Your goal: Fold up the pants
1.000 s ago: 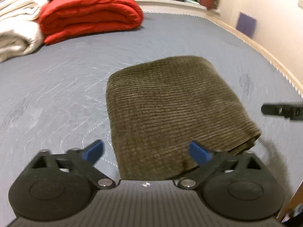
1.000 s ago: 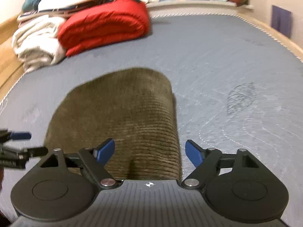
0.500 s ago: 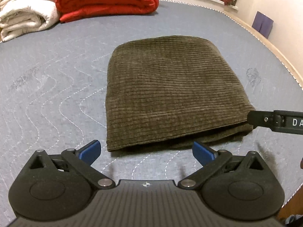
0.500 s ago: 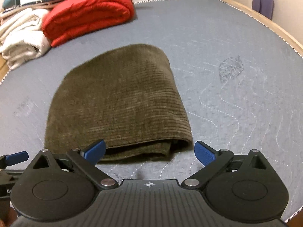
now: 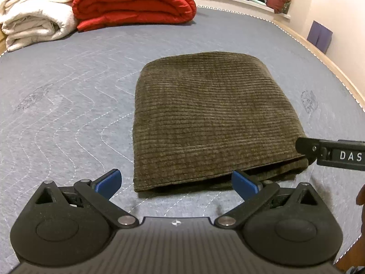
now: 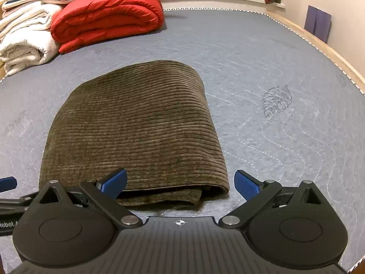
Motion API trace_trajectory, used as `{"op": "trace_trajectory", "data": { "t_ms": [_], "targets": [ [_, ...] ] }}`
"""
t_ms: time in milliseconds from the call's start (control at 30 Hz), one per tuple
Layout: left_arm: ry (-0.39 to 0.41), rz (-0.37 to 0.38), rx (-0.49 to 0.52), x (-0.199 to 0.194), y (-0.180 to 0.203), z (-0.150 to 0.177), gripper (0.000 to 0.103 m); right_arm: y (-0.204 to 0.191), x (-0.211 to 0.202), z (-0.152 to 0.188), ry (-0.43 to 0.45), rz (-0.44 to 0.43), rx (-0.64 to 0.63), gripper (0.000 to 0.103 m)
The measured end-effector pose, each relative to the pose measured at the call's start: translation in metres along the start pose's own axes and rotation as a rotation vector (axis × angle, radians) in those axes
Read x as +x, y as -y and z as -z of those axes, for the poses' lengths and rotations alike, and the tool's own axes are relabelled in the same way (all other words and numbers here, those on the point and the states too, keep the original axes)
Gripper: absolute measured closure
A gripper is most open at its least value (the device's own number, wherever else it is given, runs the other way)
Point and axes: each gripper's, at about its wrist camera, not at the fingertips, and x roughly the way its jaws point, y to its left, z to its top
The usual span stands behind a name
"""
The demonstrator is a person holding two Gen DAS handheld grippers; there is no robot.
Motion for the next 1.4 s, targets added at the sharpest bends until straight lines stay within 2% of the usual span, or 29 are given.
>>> {"op": "trace_trajectory", "data": {
  "t_ms": [467,900,1400],
  "targets": [
    [-0.016,0.008,0.01,0.003,0.0,0.003,0.0,-0.006,-0.002,0.0,0.024,0.011,-0.043,0.003],
    [-0.025,0.008,0.021,0.007,0.001,0.004,0.0,-0.012,-0.009,0.007,0.012,-0.019,-0.068,0.003],
    [-0.026,0.017,0.023,0.006,0.001,0.003,0.0,-0.013,-0.007,0.009,0.012,-0.009,-0.081,0.003]
  ]
}}
